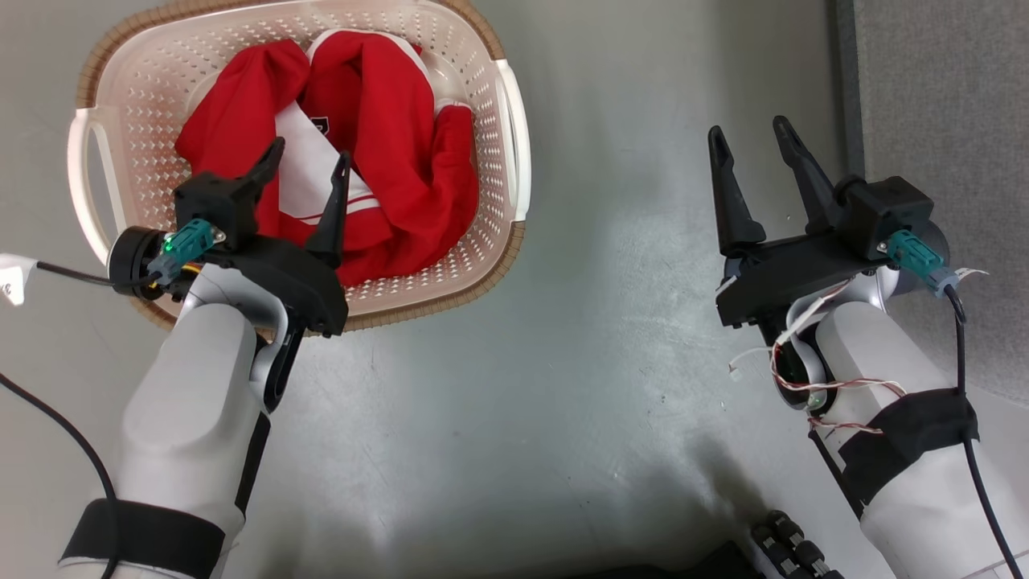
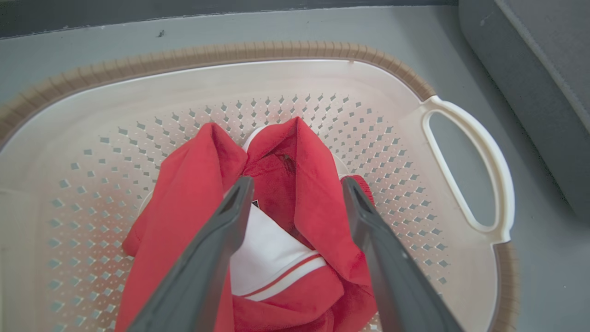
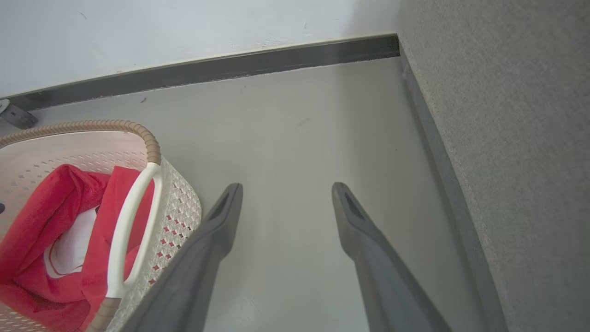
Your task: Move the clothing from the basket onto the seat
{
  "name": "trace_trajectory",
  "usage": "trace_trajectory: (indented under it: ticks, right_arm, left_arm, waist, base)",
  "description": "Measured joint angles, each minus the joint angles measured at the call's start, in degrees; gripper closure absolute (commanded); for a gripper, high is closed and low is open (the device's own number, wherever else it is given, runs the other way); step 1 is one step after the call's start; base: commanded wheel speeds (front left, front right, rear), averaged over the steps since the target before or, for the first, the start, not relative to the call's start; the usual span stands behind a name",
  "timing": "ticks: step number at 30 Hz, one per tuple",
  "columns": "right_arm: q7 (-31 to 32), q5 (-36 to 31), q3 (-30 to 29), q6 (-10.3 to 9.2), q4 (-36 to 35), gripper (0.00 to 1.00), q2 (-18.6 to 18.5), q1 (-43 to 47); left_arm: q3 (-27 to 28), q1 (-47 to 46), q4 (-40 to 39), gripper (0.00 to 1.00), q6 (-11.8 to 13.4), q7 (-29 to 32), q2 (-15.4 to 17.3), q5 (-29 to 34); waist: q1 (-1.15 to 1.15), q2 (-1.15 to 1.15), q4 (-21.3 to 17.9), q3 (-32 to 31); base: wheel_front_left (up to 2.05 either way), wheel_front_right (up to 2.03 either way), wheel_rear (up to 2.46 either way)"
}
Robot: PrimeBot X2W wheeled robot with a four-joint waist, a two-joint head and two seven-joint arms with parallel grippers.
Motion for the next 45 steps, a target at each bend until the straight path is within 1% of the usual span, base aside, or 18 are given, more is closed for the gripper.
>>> trace_trajectory:
  ticks: [13,15,17,19,22,25,26,28,30,33,35,40,44,45]
  right_arm:
    - [0.00,-0.48,-0.65,0.01,-0.09,0.00,0.52,-0.82]
    - [0.00,-0.48,-0.88,0.01,0.03,0.00,0.55,-0.80]
    - [0.00,-0.48,-1.09,0.01,0.22,0.00,0.56,-0.74]
    - [-0.01,-0.51,-1.08,0.01,0.21,0.00,0.71,-0.73]
    - [-0.18,-0.58,-1.10,0.02,0.20,0.00,0.89,-0.60]
    - [-0.23,-0.69,-1.11,0.08,0.15,0.00,1.34,-0.60]
    - [-0.23,-0.83,-1.13,0.08,0.15,0.00,1.45,-0.59]
    - [-0.24,-0.91,-1.26,0.08,0.10,0.00,1.62,-0.60]
    - [-0.24,-0.91,-1.45,0.09,0.10,0.00,1.63,-0.60]
    - [-0.24,-0.91,-1.67,0.15,0.10,0.00,1.69,-0.65]
    - [-0.24,-0.91,-1.82,0.16,0.11,0.00,1.71,-0.65]
    - [-0.24,-1.00,-1.98,0.16,0.05,0.00,1.93,-0.64]
    - [-0.24,-1.07,-2.19,0.16,-0.34,0.00,2.18,-0.65]
    - [-0.24,-1.07,-2.25,0.16,-0.34,0.00,2.21,-0.65]
  left_arm:
    - [-0.70,-3.98,4.28,0.00,1.07,1.22,1.00,2.16]
    - [-0.78,-4.53,4.98,0.00,2.01,1.52,0.91,2.27]
    - [-1.00,-4.53,5.13,0.00,3.23,1.68,0.07,2.63]
    - [-1.04,-4.60,5.59,0.00,3.34,2.01,-0.41,2.63]
    - [-0.68,-5.39,6.88,0.00,3.56,2.26,0.30,2.61]
    - [0.16,-7.04,8.21,0.00,3.57,2.66,2.08,2.58]
    - [0.27,-7.54,8.47,0.00,4.01,2.79,2.37,2.58]
    - [0.36,-7.93,9.18,0.00,4.75,2.94,2.23,2.58]
    - [0.36,-7.95,9.69,0.00,4.75,2.96,1.94,2.58]
    - [0.42,-8.25,10.68,0.00,4.77,3.52,2.35,2.58]
    - [0.42,-8.75,10.99,0.00,5.43,3.53,2.36,2.58]
    - [0.38,-9.04,11.57,0.00,6.12,3.70,1.79,2.59]
    - [0.60,-10.23,12.32,0.00,6.60,4.03,2.25,2.59]
    - [0.64,-10.60,12.40,0.00,7.08,4.03,2.36,2.59]
  waist:
    - [0.00,0.00,-0.45,2.96]
    - [0.00,0.00,-0.52,3.28]
    - [0.00,0.00,-0.52,3.37]
    - [0.00,0.00,-0.53,3.45]
    - [0.00,0.00,-0.63,3.69]
    - [0.00,0.00,-0.79,4.02]
    - [0.00,0.00,-0.86,4.13]
    - [0.00,0.00,-1.05,4.44]
    - [0.00,0.00,-1.16,4.64]
    - [0.00,0.00,-1.29,4.97]
    - [0.00,0.00,-1.36,5.21]
    - [0.00,-0.01,-1.41,5.80]
    - [0.00,-0.01,-1.40,6.55]
    - [0.00,-0.01,-1.40,6.77]
  base:
    - [0.00,0.00,0.00]
    - [0.00,0.00,0.00]
    - [0.00,0.00,0.00]
    - [0.00,0.00,0.00]
    - [0.00,0.00,0.00]
    - [0.00,0.00,0.00]
    - [0.00,0.00,0.00]
    - [0.00,0.00,0.00]
    - [0.00,0.00,0.00]
    - [0.00,0.00,0.00]
    - [0.00,0.00,0.00]
    - [0.00,0.00,0.00]
    - [0.00,0.00,0.00]
    - [0.00,0.00,0.00]
